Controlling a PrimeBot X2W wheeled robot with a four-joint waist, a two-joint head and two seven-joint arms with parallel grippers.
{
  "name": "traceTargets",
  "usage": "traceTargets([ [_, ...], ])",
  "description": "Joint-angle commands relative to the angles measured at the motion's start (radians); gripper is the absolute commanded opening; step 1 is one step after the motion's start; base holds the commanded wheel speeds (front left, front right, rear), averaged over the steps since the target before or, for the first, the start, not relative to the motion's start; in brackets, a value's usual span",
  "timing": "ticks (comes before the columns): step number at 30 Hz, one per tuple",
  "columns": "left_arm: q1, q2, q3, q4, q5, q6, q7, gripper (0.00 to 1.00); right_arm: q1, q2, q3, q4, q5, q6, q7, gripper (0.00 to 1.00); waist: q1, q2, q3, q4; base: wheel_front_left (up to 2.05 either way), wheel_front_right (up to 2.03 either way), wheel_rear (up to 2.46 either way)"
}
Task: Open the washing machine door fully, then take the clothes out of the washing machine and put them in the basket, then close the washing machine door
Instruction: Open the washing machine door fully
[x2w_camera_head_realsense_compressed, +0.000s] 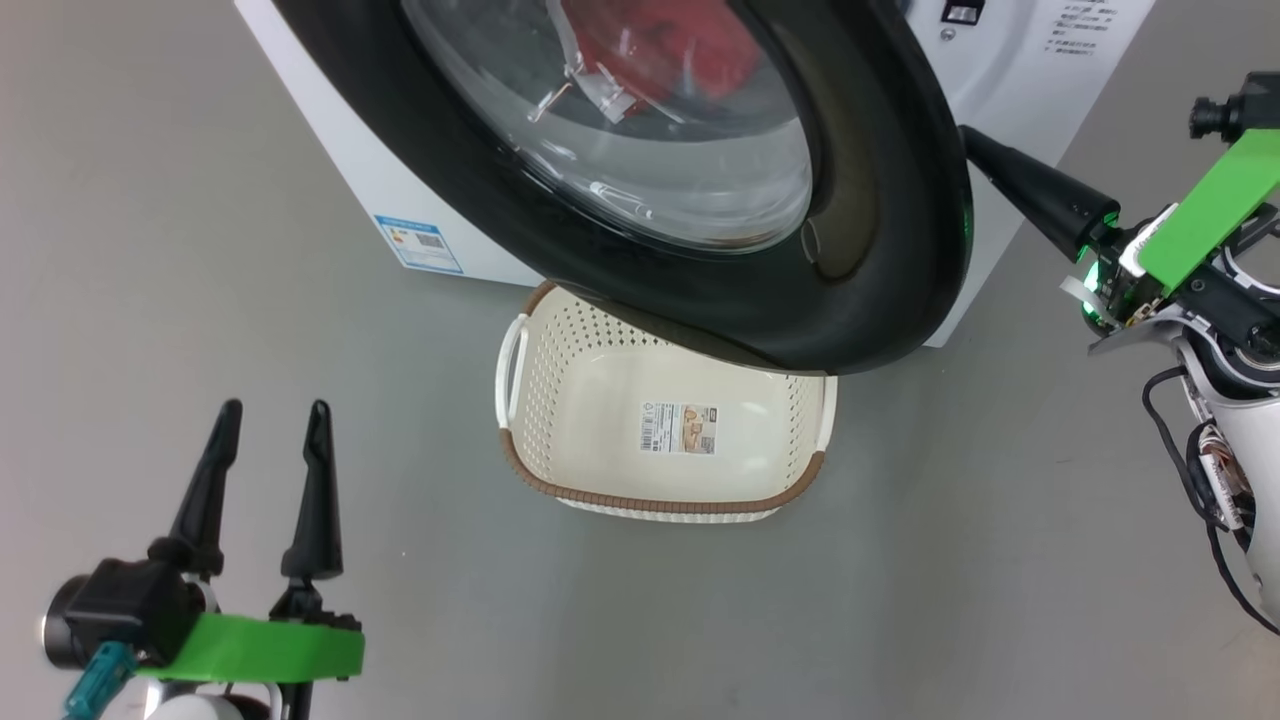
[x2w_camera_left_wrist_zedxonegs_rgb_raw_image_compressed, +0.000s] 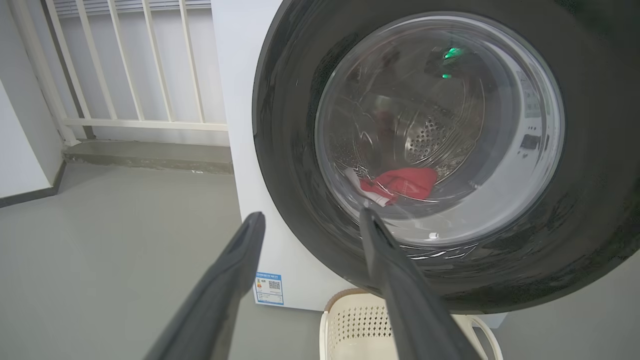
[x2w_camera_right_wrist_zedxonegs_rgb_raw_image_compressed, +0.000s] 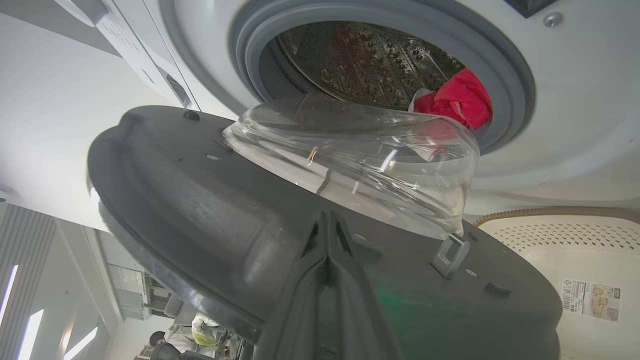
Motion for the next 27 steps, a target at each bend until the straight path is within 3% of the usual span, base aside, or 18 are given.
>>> traceTargets([
  [1, 0.004, 0.029, 0.035, -0.02, -0.001, -0.003, -0.008, 1.0, 0.024, 0.008, 0.005, -0.031, -0.004, 0.002, 0.013, 0.0, 0.0, 0.0, -0.005, -0.004, 0.0, 0.0, 0.0],
  [11, 0.014, 0.03, 0.042, -0.025, -0.002, -0.003, -0.008, 1.0, 0.062, -0.002, -0.048, -0.141, -0.065, 0.002, -0.06, 0.04, 0.0, 0.0, -0.018, -0.026, 0.0, 0.0, 0.0],
  [13, 0.015, 0.03, 0.042, -0.026, -0.002, -0.003, -0.008, 1.0, 0.073, -0.005, -0.058, -0.167, -0.071, 0.002, -0.072, 0.15, 0.0, 0.0, -0.019, -0.031, 0.0, 0.0, 0.0],
  [16, 0.016, 0.032, 0.042, -0.027, -0.002, -0.003, -0.008, 1.0, 0.094, -0.014, -0.065, -0.211, -0.092, 0.002, -0.092, 0.43, 0.0, 0.0, -0.02, -0.038, 0.0, 0.0, 0.0],
  [17, 0.017, 0.032, 0.042, -0.028, -0.002, -0.003, -0.008, 1.0, 0.103, -0.017, -0.067, -0.227, -0.1, 0.002, -0.1, 0.65, 0.0, 0.0, -0.02, -0.04, 0.0, 0.0, 0.0],
  [18, 0.018, 0.033, 0.042, -0.028, -0.002, -0.003, -0.008, 1.0, 0.112, -0.02, -0.069, -0.246, -0.106, 0.002, -0.109, 1.0, 0.0, 0.0, -0.02, -0.042, 0.0, 0.0, 0.0],
  [27, 0.023, 0.037, 0.046, -0.031, -0.002, -0.003, -0.008, 1.0, 0.224, -0.054, -0.072, -0.396, -0.194, 0.002, -0.242, 1.0, 0.0, 0.0, -0.026, -0.054, 0.0, 0.0, 0.0],
])
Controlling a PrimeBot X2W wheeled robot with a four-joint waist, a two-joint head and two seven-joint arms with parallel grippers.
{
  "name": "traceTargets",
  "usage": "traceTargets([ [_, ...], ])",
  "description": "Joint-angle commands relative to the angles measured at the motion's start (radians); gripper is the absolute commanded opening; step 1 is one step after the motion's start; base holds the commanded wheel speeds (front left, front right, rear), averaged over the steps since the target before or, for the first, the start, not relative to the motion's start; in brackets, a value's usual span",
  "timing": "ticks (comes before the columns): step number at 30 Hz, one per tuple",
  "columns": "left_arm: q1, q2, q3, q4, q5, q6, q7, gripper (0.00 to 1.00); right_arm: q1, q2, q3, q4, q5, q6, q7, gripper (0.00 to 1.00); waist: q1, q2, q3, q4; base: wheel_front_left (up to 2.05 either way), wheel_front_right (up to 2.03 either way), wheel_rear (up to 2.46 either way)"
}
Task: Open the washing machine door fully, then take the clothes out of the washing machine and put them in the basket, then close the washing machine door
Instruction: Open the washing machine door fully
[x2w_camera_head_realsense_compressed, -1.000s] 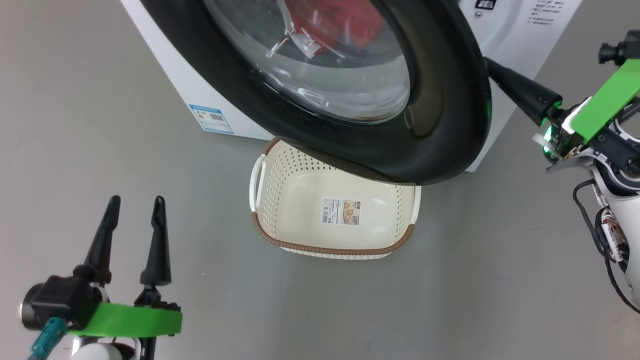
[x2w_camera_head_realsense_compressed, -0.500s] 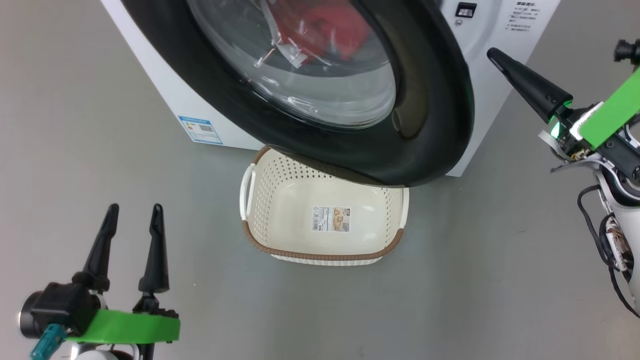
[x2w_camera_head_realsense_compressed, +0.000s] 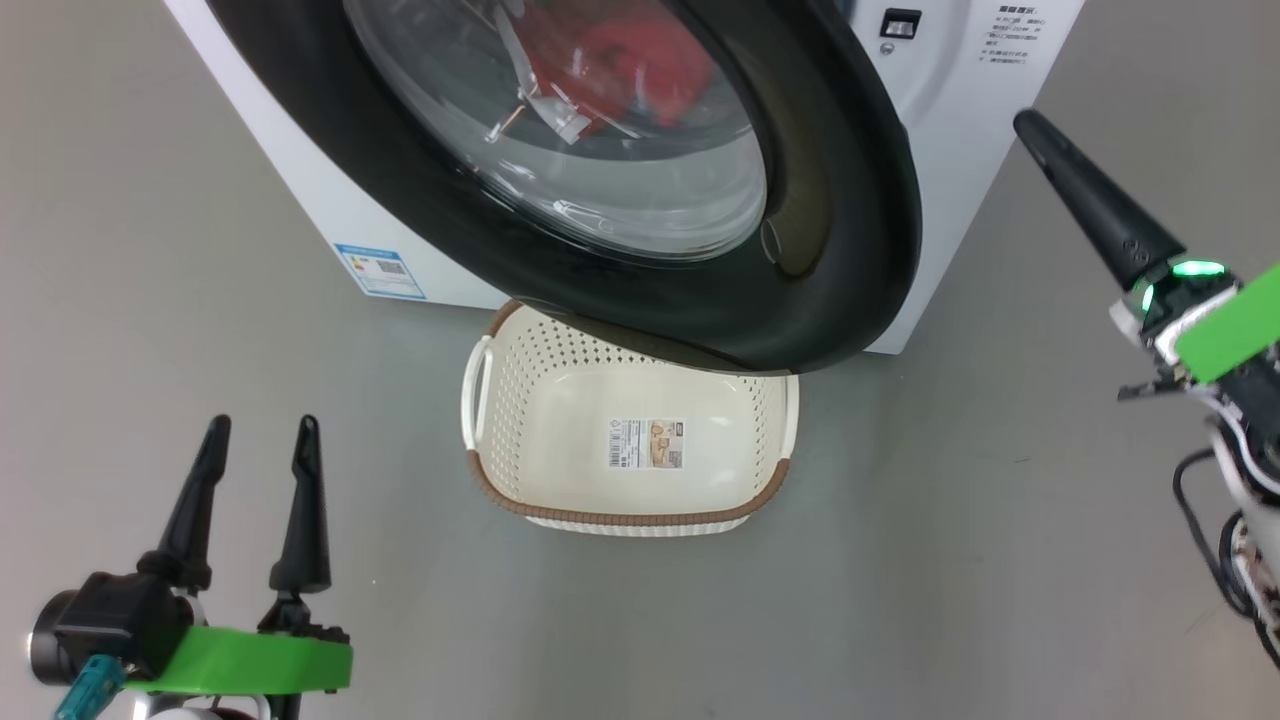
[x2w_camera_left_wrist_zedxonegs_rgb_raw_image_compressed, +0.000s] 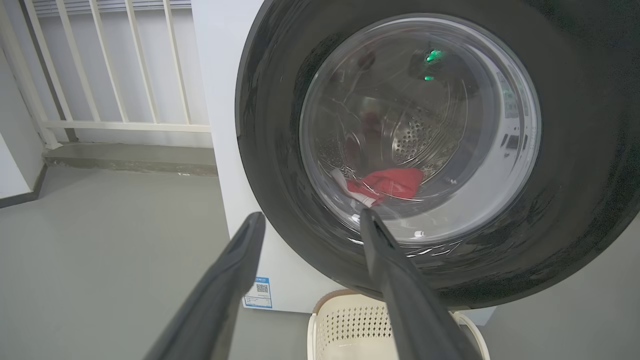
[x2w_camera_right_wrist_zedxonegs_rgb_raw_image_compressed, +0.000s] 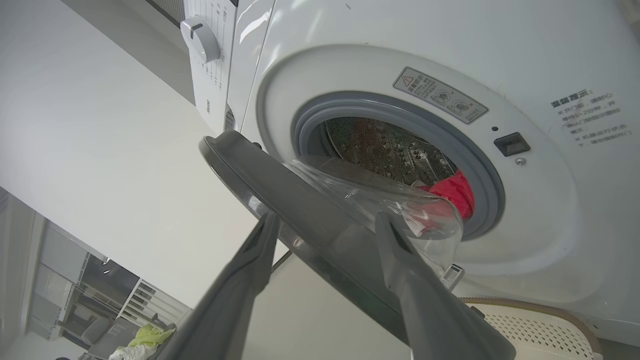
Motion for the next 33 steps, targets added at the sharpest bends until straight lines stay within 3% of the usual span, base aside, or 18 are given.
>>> traceTargets([
  [1, -0.002, 0.026, 0.038, -0.028, -0.003, -0.003, -0.008, 1.0, 0.023, -0.012, 0.007, -0.036, -0.011, 0.002, -0.012, 1.0, 0.0, 0.0, -0.001, -0.003, 0.0, 0.0, 0.0],
  [10, 0.014, 0.041, 0.045, -0.042, -0.004, -0.003, -0.008, 1.0, 0.194, -0.081, 0.071, -0.168, -0.162, 0.002, -0.271, 1.0, 0.0, 0.0, -0.01, -0.018, 0.0, 0.0, 0.0],
  [16, 0.015, 0.045, 0.044, -0.047, -0.003, -0.003, -0.008, 1.0, 0.269, -0.145, 0.149, -0.164, -0.294, 0.002, -0.481, 1.0, 0.0, 0.0, -0.006, -0.029, 0.0, 0.0, 0.0],
  [19, 0.017, 0.045, 0.044, -0.046, -0.003, -0.003, -0.008, 1.0, 0.291, -0.153, 0.174, -0.136, -0.369, 0.002, -0.531, 1.0, 0.0, 0.0, -0.006, -0.036, 0.0, 0.0, 0.0],
  [22, 0.018, 0.044, 0.042, -0.046, -0.003, -0.003, -0.008, 1.0, 0.309, -0.138, 0.165, -0.098, -0.456, 0.002, -0.547, 1.0, 0.0, 0.0, -0.008, -0.041, 0.0, 0.0, 0.0],
  [29, 0.02, 0.043, 0.038, -0.049, -0.006, -0.003, -0.008, 1.0, 0.364, -0.001, 0.06, -0.137, -0.688, 0.002, -0.549, 1.0, 0.0, 0.0, -0.004, -0.047, 0.0, 0.0, 0.0],
  [33, 0.017, 0.043, 0.034, -0.048, -0.009, -0.003, -0.008, 1.0, 0.386, 0.04, 0.037, -0.148, -0.8, 0.002, -0.549, 1.0, 0.0, 0.0, 0.001, -0.046, 0.0, 0.0, 0.0],
])
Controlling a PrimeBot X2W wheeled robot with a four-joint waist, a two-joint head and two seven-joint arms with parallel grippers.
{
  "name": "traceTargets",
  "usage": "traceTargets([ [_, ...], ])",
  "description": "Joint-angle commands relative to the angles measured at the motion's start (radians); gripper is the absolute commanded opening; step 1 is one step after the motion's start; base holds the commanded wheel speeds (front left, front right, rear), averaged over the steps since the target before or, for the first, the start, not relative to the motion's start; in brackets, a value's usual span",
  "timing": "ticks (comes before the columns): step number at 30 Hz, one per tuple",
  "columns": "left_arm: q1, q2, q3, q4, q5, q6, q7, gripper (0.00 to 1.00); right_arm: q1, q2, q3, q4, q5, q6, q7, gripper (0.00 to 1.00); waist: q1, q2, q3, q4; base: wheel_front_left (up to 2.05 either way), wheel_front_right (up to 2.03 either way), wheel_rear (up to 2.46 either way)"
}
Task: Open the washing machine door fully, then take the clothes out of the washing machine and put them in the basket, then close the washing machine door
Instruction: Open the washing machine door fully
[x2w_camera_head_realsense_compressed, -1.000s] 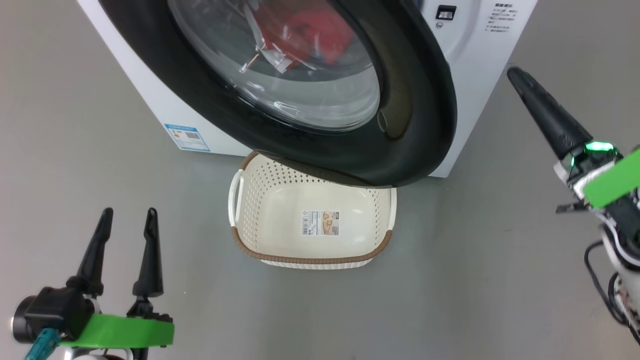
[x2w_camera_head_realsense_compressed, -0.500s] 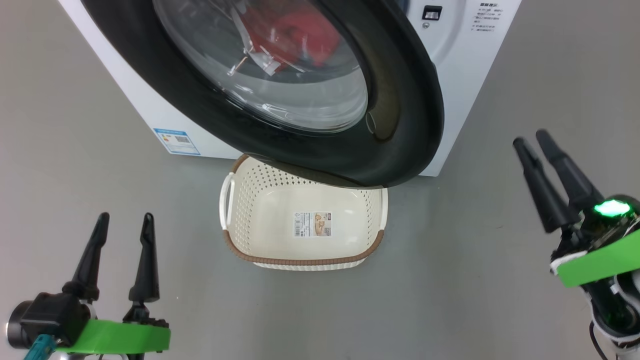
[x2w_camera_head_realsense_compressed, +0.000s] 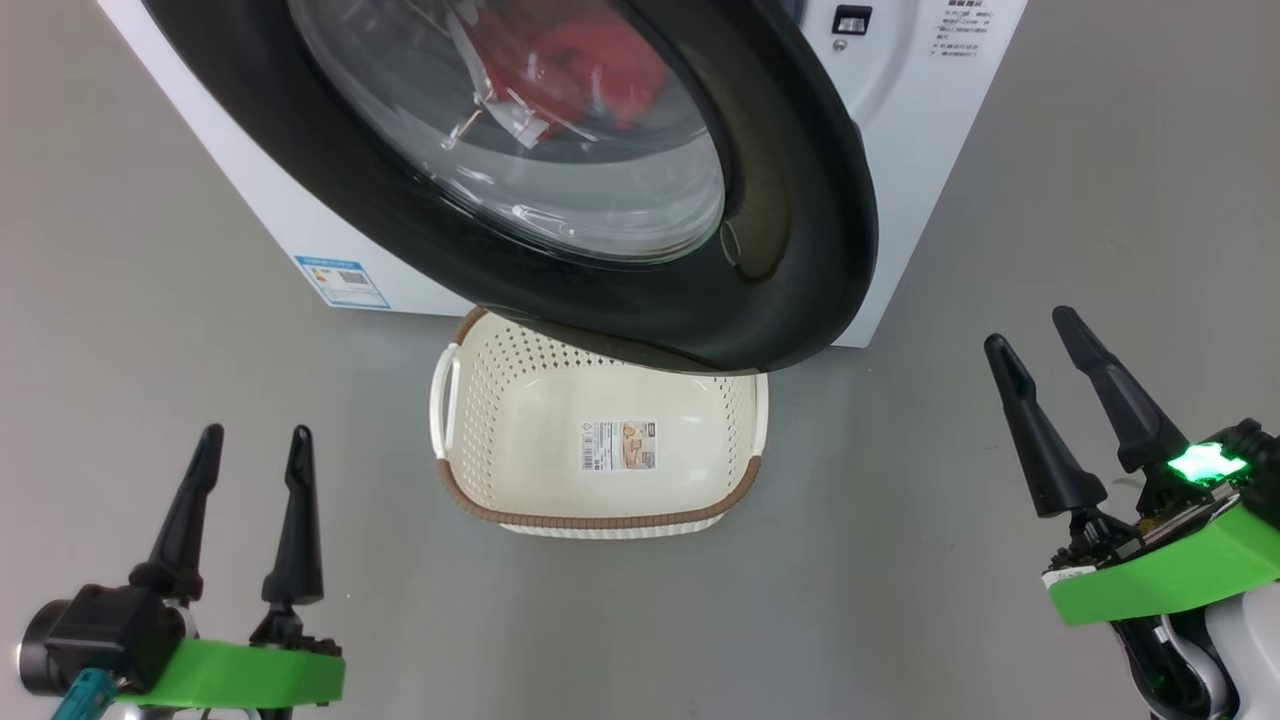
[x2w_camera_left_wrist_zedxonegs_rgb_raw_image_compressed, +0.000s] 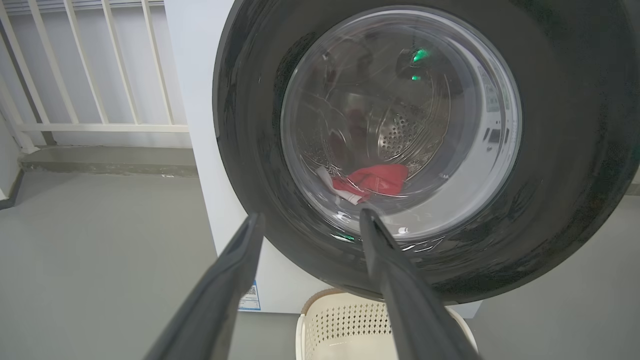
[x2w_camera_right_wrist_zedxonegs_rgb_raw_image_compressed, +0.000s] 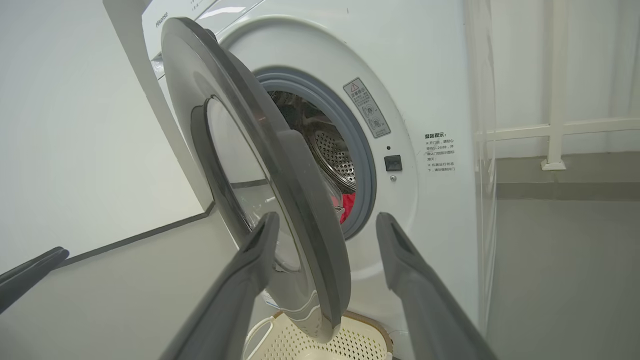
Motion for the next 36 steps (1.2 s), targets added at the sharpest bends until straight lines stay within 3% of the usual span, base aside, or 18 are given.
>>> traceTargets([
  [1, -0.008, 0.024, 0.032, -0.027, -0.008, -0.003, -0.008, 1.0, 0.022, 0.009, -0.008, -0.032, -0.035, 0.002, -0.012, 1.0, 0.0, -0.0001, 0.002, 0.001, 0.0, 0.0, 0.0],
  [13, -0.017, 0.02, 0.029, -0.018, -0.016, -0.003, -0.008, 1.0, 0.048, 0.043, -0.02, -0.013, -0.131, 0.002, -0.012, 1.0, 0.0, -0.0001, 0.007, 0.008, 0.0, 0.0, 0.0],
  [36, -0.021, 0.016, 0.035, -0.02, -0.011, -0.003, -0.008, 1.0, 0.042, 0.045, -0.021, -0.014, -0.149, 0.002, -0.012, 1.0, 0.0, -0.0001, 0.011, 0.006, 0.0, 0.0, 0.0],
])
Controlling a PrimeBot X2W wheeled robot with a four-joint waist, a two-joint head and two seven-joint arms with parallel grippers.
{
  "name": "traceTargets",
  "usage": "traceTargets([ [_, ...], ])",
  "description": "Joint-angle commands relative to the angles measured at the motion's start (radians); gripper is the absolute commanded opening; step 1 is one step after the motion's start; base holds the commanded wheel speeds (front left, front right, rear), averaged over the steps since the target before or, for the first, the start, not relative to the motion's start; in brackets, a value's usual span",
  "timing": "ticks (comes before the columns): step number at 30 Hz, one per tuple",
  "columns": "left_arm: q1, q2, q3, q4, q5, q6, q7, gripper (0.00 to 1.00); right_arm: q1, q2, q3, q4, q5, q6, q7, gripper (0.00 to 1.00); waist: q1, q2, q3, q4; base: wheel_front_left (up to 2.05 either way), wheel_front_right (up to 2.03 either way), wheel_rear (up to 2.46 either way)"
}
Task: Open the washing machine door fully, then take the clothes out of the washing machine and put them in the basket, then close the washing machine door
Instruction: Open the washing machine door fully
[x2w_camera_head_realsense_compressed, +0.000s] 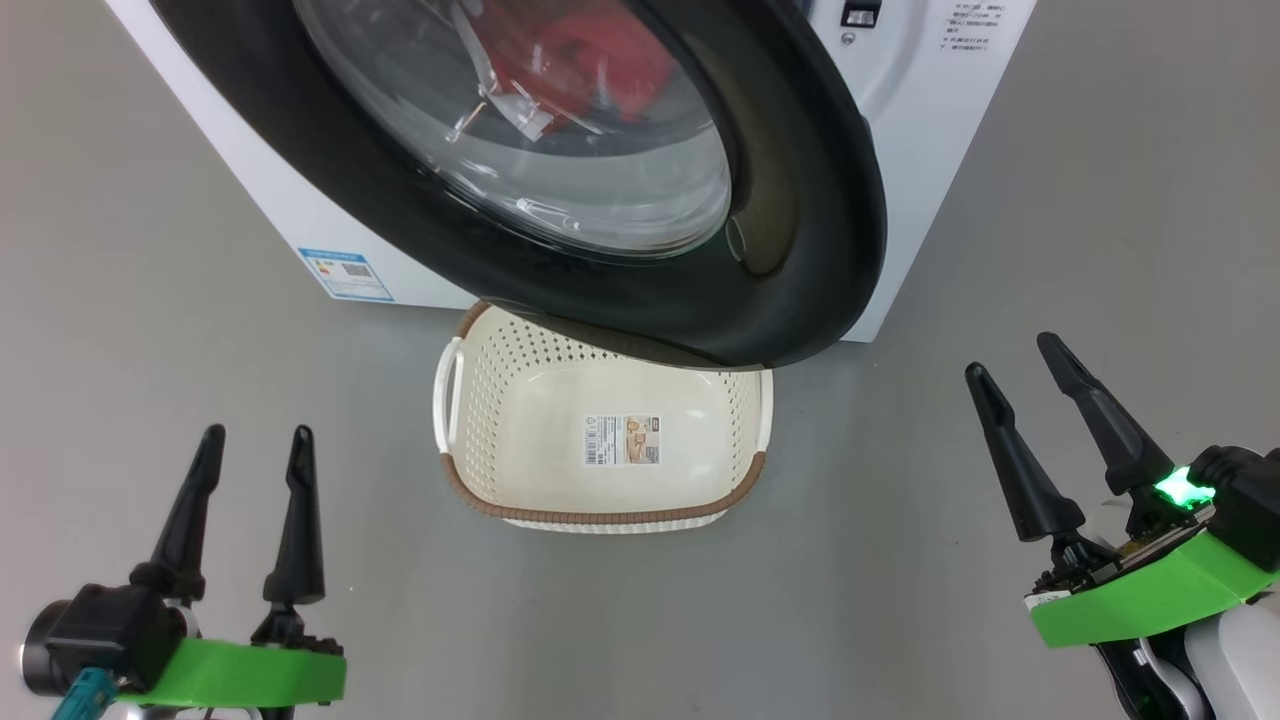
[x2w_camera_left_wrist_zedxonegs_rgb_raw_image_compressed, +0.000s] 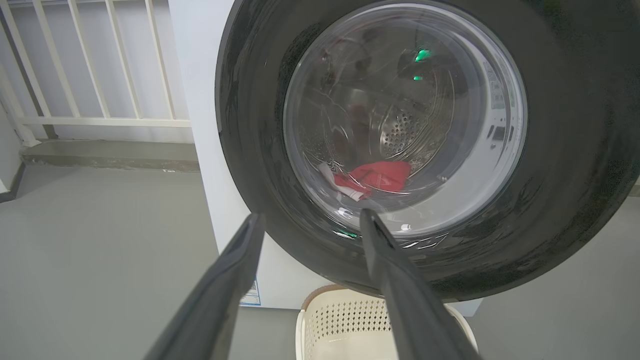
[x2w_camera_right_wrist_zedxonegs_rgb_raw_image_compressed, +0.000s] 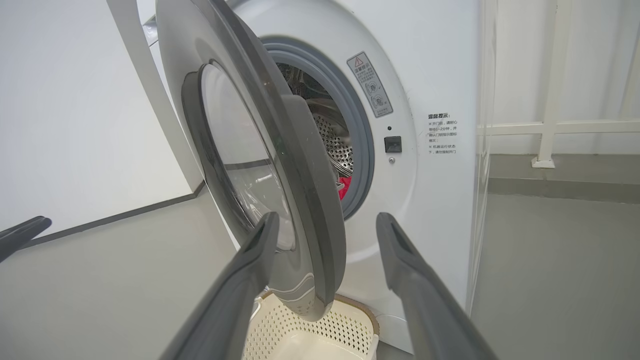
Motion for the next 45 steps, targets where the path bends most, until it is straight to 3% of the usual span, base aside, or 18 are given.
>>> traceTargets([
  [1, -0.02, 0.019, 0.037, -0.023, -0.002, -0.003, -0.008, 1.0, 0.003, -0.012, 0.01, -0.022, -0.004, 0.002, -0.012, 1.0, 0.0, 0.0, 0.0, -0.001, 0.0, 0.0, 0.0],
  [6, -0.021, 0.019, 0.038, -0.024, -0.002, -0.003, -0.008, 1.0, -0.007, -0.019, 0.004, -0.025, 0.001, 0.002, -0.012, 1.0, 0.0, 0.0, 0.001, -0.002, 0.0, 0.0, 0.0],
  [7, -0.021, 0.019, 0.038, -0.025, -0.003, -0.003, -0.008, 1.0, -0.01, -0.021, 0.002, -0.026, 0.004, 0.002, -0.012, 0.85, 0.0, 0.0, 0.003, -0.002, 0.0, 0.0, 0.0],
  [8, -0.022, 0.019, 0.038, -0.025, -0.003, -0.003, -0.008, 1.0, -0.015, -0.024, 0.0, -0.028, 0.006, 0.002, -0.012, 0.55, 0.0, 0.0, 0.004, -0.002, 0.0, 0.0, 0.0],
  [10, -0.023, 0.02, 0.037, -0.025, -0.003, -0.003, -0.008, 1.0, -0.023, -0.026, -0.006, -0.034, 0.016, 0.002, -0.012, 0.25, 0.0, 0.0, 0.007, -0.002, 0.0, 0.0, 0.0],
  [11, -0.024, 0.02, 0.037, -0.025, -0.003, -0.003, -0.008, 1.0, -0.028, -0.028, -0.008, -0.037, 0.026, 0.002, -0.012, 0.0, 0.0, 0.0, 0.008, -0.002, 0.0, 0.0, 0.0],
  [21, -0.032, 0.025, 0.034, -0.022, -0.006, -0.003, -0.008, 1.0, -0.112, -0.059, -0.023, -0.001, 0.226, 0.002, -0.012, 0.0, 0.0, 0.0, 0.024, 0.003, 0.0, 0.0, 0.0],
  [30, -0.034, 0.03, 0.028, -0.02, -0.007, -0.003, -0.008, 1.0, -0.254, -0.15, 0.06, 0.117, 0.497, 0.002, 0.011, 0.0, 0.0, 0.0, 0.028, 0.011, 0.0, 0.0, 0.0],
  [35, -0.029, 0.033, 0.029, -0.022, -0.008, -0.003, -0.008, 1.0, -0.324, -0.2, 0.093, 0.141, 0.589, 0.002, 0.043, 0.0, 0.0, 0.0, 0.026, 0.018, 0.0, 0.0, 0.0],
  [45, -0.026, 0.042, 0.03, -0.023, -0.005, -0.003, -0.008, 1.0, -0.447, -0.224, 0.111, 0.201, 0.926, 0.002, 0.237, 0.0, 0.0, 0.0, 0.041, 0.026, 0.0, 0.0, 0.0],
])
